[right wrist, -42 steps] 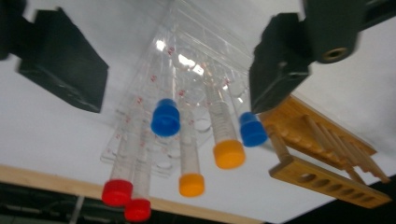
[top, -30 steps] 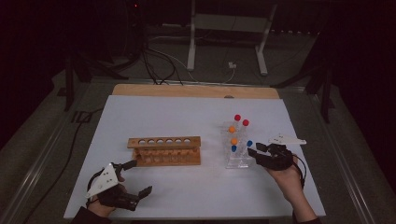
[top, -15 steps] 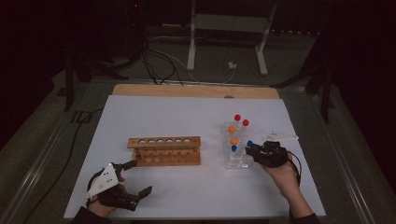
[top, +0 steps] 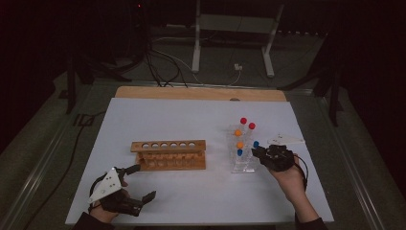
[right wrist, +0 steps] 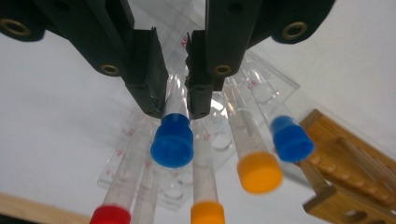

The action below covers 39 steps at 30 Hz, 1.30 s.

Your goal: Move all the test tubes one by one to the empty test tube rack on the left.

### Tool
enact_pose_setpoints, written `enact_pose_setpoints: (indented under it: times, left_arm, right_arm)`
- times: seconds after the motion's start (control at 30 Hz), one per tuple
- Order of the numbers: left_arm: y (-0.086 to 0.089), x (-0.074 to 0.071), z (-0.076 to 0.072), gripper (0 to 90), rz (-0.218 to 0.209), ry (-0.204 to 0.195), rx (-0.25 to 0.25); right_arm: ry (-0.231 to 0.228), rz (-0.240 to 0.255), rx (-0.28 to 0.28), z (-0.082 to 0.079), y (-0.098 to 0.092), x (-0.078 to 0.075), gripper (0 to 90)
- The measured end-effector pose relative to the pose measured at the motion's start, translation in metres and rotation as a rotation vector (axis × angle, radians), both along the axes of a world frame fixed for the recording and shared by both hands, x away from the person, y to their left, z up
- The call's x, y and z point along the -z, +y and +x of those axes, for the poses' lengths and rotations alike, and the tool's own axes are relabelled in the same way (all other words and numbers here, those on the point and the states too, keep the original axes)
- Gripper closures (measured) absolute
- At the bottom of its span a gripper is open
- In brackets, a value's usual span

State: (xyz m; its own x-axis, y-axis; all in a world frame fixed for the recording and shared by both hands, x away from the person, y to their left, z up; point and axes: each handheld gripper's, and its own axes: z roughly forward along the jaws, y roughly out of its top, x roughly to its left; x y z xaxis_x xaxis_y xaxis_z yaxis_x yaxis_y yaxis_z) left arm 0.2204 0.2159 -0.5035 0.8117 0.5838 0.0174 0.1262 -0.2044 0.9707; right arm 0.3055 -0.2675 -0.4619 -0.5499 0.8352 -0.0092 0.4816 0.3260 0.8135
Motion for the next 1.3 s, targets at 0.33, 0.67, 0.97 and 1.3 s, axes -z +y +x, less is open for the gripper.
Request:
enact_pose_setpoints:
  times: [0.33, 0.67, 0.97, 1.3]
  left_arm:
    - [0.0, 0.0, 0.0, 0.5, -0.005, 0.003, 0.001]
    - [0.0, 0.0, 0.0, 0.5, -0.004, 0.002, -0.001]
    - [-0.001, -0.003, -0.001, 0.5, -0.002, 0.007, 0.008]
    - [-0.008, -0.012, -0.002, 0.5, 0.017, 0.048, 0.017]
  right_arm:
    - [-0.056, 0.025, -0.004, -0.011, -0.006, -0.02, 76.9]
    - [-0.116, 0.028, -0.045, -0.032, -0.006, -0.045, 76.9]
    - [-0.108, 0.05, -0.155, -0.055, 0.01, -0.059, 76.9]
    - [-0.077, 0.033, -0.254, -0.06, 0.037, -0.05, 76.9]
